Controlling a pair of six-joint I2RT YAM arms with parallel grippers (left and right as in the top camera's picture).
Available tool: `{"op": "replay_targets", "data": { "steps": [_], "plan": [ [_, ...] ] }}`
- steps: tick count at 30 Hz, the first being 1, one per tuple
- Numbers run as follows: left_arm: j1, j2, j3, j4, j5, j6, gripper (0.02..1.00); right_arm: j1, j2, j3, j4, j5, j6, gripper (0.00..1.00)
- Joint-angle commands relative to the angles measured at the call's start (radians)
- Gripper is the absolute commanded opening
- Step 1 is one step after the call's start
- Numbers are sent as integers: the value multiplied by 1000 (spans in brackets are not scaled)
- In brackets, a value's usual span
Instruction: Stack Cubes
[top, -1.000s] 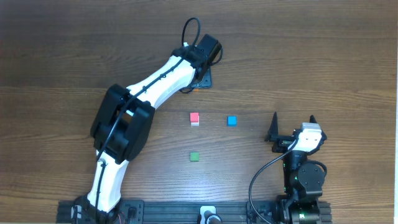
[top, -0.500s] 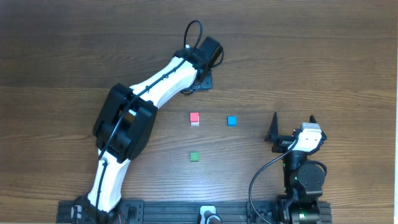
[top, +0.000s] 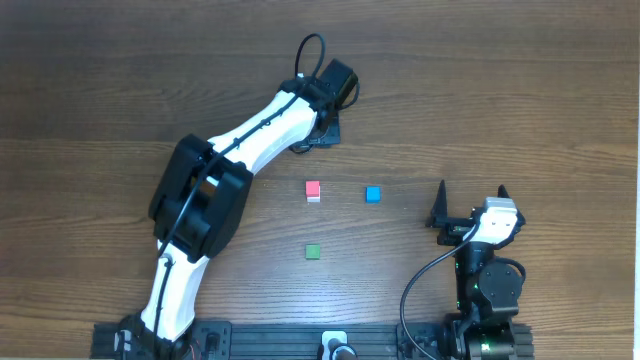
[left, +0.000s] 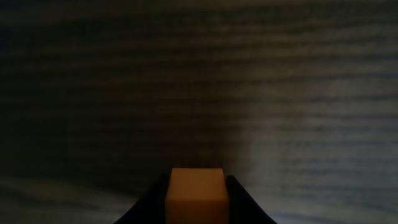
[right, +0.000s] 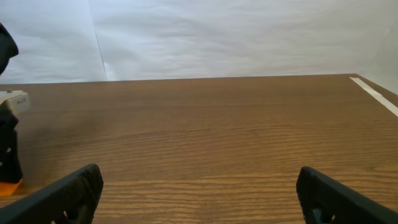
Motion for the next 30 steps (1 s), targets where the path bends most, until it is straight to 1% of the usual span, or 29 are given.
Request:
{"op": "replay_targets", "data": {
  "steps": [1,6,9,15,20,22,30],
  "plan": [
    [-14,-123,19,-44,16,3,154,0,-9,-9,2,-9,-5,993],
    [-50,-245,16,-130,16,-1,145,0,-9,-9,2,-9,-5,993],
    [-80,-313,-13,-176,-3,-60,145,0,-9,-9,2,-9,-5,991],
    [-139,-411,-172,-161,-11,-153,139,0,-9,-9,2,-9,-4,991],
    [-178,-414,-266,-128,-18,-189,139,0,-9,-9,2,-9,-5,991],
    [-180,-414,-287,-121,-17,-209,139,0,-9,-9,2,-9,-5,991],
    [-178,-414,-307,-114,-10,-216,139,0,-9,-9,2,-9,-5,993]
  ]
}}
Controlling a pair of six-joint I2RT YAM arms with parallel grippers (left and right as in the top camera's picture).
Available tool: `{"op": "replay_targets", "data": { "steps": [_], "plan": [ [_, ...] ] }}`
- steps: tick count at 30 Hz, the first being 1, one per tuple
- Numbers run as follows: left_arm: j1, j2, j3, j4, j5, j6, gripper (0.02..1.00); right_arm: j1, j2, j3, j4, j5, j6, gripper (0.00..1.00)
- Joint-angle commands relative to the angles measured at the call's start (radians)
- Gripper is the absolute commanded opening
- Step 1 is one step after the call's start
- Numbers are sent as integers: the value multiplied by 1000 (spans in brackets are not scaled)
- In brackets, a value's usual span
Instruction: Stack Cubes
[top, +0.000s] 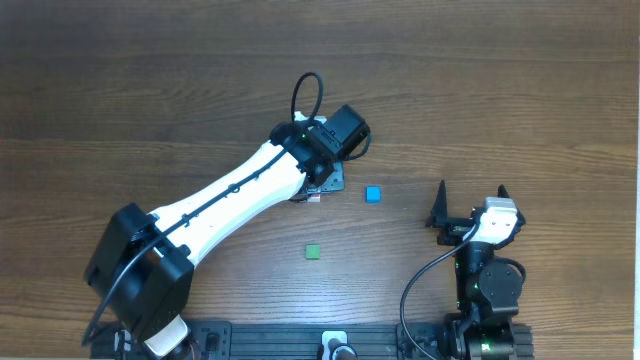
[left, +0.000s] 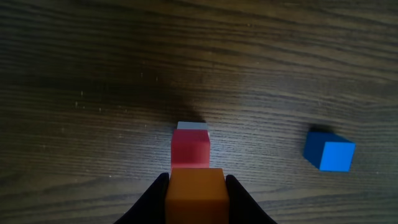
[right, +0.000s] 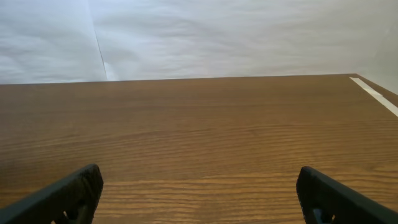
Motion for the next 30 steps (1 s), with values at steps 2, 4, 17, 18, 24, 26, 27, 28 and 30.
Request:
{"op": "replay_targets", "data": {
  "steps": [2,4,17,18,24,26,27,28,30],
  "plan": [
    [2,3,-9,3,-11,-39,139,0,-9,-9,2,-9,-5,993],
    [2,10,-9,3,-6,-42,134,0,-9,-9,2,-9,-5,993],
    [2,32,-18,-5,-4,-37,134,0,-9,-9,2,-9,-4,993],
    [2,32,-21,-5,-4,-37,137,0,-9,-9,2,-9,-5,993],
    [2,32,-43,3,-8,-37,143,0,-9,-9,2,-9,-5,993],
    [2,32,-43,5,-8,-37,134,0,-9,-9,2,-9,-5,991],
    [2,33,-43,6,-8,-37,134,0,-9,-9,2,-9,-5,991],
    [2,33,-43,8,-8,-37,132,0,-9,-9,2,-9,-5,991],
    [2,37,-43,11,-8,-37,132,0,-9,-9,2,-9,-4,993]
  ]
}}
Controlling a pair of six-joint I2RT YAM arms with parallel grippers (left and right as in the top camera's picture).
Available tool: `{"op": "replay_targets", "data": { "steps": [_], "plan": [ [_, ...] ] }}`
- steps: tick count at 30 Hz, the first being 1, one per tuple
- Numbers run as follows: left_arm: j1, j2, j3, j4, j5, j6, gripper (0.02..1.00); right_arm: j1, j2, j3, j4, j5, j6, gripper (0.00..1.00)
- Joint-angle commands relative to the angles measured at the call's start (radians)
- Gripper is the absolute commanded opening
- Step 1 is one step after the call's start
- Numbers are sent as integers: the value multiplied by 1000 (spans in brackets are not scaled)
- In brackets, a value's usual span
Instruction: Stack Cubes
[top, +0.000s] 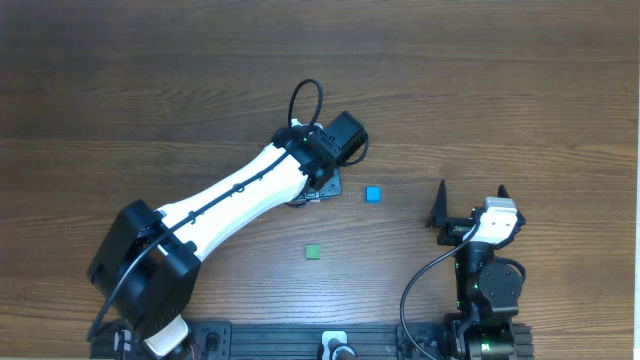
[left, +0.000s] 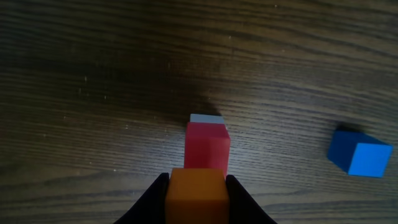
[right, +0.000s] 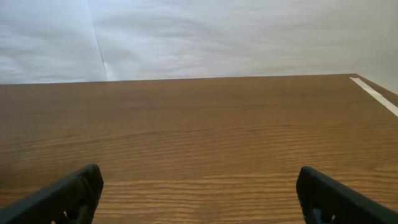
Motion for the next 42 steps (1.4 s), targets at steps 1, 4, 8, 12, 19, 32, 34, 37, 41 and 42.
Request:
{"op": "replay_targets", "data": {
  "steps": [1,4,8,12,19,32,34,37,41,42],
  "plan": [
    [2,28,-6,9,-9,-11,134,0,-9,-9,2,-9,-5,993],
    [2,41,-6,26,-9,-11,134,0,-9,-9,2,-9,-5,993],
    [2,56,-6,44,-12,-11,139,0,-9,-9,2,-9,-5,993],
    [2,58,-6,59,-14,-11,137,0,-9,-9,2,-9,-5,991],
    [2,58,-6,57,-19,-11,141,0,-9,-9,2,-9,-5,991],
    [2,50,-6,50,-21,-12,145,0,-9,-9,2,-9,-5,993],
    [2,43,-6,50,-23,-12,143,0,-9,-9,2,-9,-5,993],
    [2,37,-6,49,-26,-12,145,0,-9,-9,2,-9,-5,991],
    [2,35,-6,49,-29,-12,143,0,-9,-9,2,-9,-5,991],
    [2,35,-6,50,-31,-12,143,0,-9,-9,2,-9,-5,991]
  ]
}}
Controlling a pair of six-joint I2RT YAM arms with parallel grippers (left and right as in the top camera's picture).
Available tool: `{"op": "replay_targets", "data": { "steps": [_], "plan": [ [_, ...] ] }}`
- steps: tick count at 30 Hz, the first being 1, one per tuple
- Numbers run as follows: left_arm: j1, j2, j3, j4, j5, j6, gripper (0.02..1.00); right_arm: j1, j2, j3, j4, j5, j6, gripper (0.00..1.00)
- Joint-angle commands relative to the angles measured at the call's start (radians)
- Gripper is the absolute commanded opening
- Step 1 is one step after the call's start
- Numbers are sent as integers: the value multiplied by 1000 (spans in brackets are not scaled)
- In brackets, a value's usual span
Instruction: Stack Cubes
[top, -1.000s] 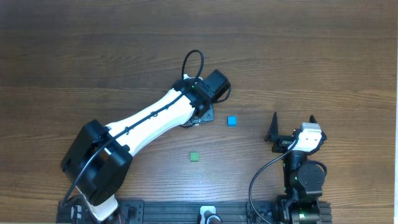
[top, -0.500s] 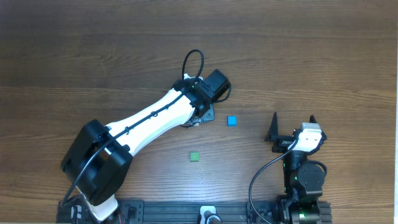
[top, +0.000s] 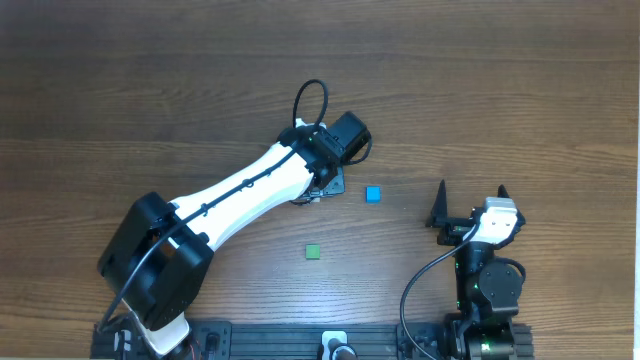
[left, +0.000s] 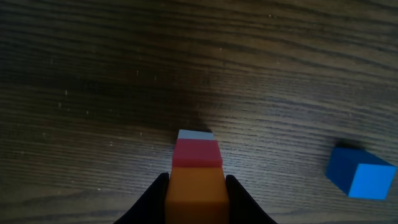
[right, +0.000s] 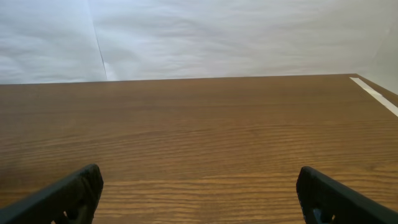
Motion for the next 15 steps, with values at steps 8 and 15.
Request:
{"op": "replay_targets", "data": {
  "steps": [8,15],
  "plan": [
    [2,-15,-6,-3,-24,-11,143,0,-9,-9,2,-9,-5,993],
    [2,-17,-6,-3,-31,-15,145,0,-9,-9,2,-9,-5,991]
  ]
}}
